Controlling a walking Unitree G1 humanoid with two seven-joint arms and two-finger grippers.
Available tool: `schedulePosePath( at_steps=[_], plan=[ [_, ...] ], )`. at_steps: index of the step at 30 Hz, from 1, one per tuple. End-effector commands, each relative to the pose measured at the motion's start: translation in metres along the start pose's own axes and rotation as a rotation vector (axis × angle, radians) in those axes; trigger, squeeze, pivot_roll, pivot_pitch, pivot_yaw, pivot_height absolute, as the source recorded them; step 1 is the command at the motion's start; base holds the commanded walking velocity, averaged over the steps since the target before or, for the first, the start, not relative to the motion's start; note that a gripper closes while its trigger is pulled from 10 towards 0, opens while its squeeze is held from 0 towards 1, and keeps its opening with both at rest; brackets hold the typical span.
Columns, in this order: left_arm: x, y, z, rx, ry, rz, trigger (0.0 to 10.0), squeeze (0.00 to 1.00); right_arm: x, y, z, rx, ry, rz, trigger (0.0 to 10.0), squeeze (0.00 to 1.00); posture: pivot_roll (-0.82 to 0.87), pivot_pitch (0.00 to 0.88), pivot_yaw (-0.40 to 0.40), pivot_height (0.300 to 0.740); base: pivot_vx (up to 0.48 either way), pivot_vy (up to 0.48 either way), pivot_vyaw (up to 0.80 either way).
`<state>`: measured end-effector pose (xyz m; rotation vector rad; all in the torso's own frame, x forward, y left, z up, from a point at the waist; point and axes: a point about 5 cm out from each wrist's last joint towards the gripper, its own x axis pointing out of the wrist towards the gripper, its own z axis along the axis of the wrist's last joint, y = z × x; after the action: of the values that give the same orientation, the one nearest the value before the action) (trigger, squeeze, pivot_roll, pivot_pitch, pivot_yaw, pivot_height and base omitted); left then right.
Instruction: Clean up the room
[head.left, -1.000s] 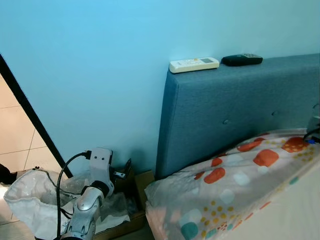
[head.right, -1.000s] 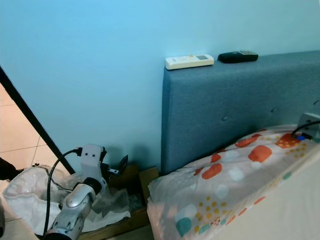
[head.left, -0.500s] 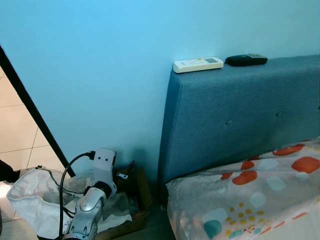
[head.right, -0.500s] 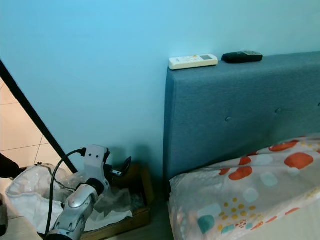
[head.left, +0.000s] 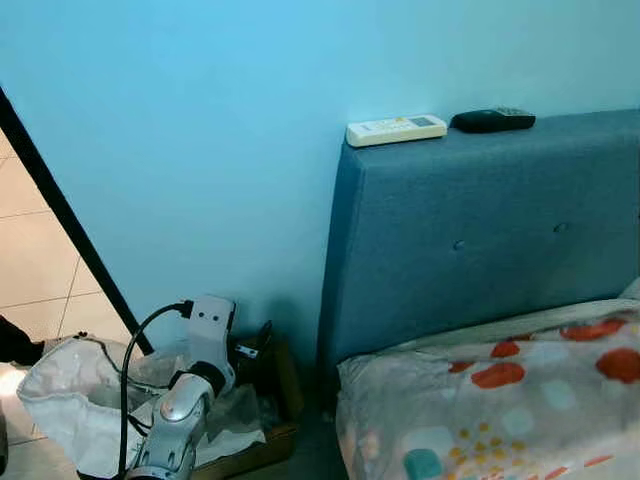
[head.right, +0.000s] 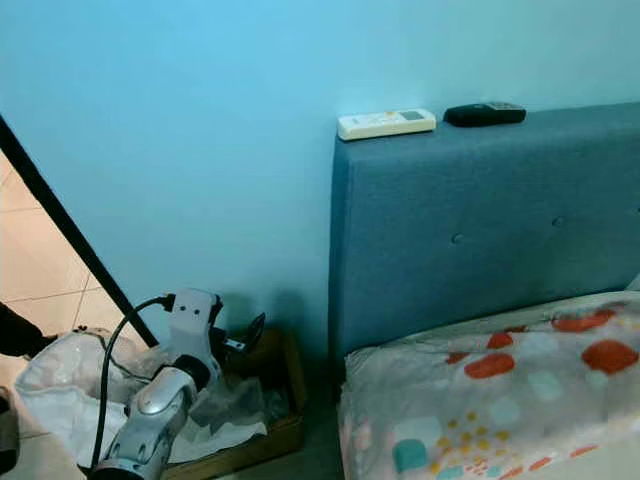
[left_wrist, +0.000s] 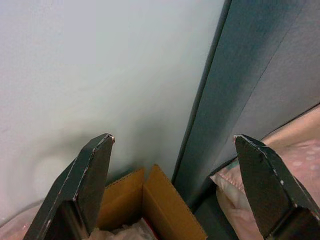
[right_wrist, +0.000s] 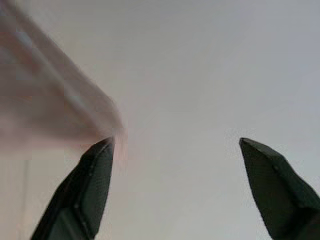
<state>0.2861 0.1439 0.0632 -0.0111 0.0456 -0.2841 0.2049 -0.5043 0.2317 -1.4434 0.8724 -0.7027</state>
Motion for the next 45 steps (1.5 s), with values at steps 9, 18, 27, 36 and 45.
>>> schedulePosePath(
  at_steps=[9, 18, 27, 36, 45],
  plan=[
    [0.002, -0.012, -0.001, -0.041, 0.005, -0.023, 10.0, 0.0, 0.001, -0.016, 0.014, 0.191, -0.002, -0.107, 10.0, 1.0, -0.03, 0.114, -0.039, 0.735, 0.0, 0.0, 0.0],
    [0.007, -0.018, 0.0, -0.055, 0.004, -0.057, 10.0, 0.0, -0.046, 0.054, 0.177, 0.886, -0.627, 0.81, 10.0, 0.21, -0.05, 0.1, -0.041, 0.735, 0.0, 0.0, 0.0],
    [0.005, -0.023, -0.002, -0.067, 0.009, -0.086, 10.0, 0.0, -0.062, 0.107, 0.196, 1.293, -0.282, 0.828, 10.0, 0.0, -0.05, 0.093, -0.047, 0.735, 0.0, 0.0, 0.0],
    [0.009, -0.013, -0.008, -0.105, 0.063, -0.028, 10.0, 0.0, -0.079, 0.142, 0.197, 1.466, -0.176, 0.811, 10.0, 0.0, -0.07, 0.084, -0.051, 0.735, 0.0, 0.0, 0.0],
    [0.01, -0.007, -0.01, -0.103, 0.078, 0.011, 10.0, 0.0, -0.085, 0.137, 0.21, 1.445, -0.197, 0.812, 10.0, 0.0, -0.06, 0.071, -0.058, 0.735, 0.0, 0.286, 0.0]
  ],
)
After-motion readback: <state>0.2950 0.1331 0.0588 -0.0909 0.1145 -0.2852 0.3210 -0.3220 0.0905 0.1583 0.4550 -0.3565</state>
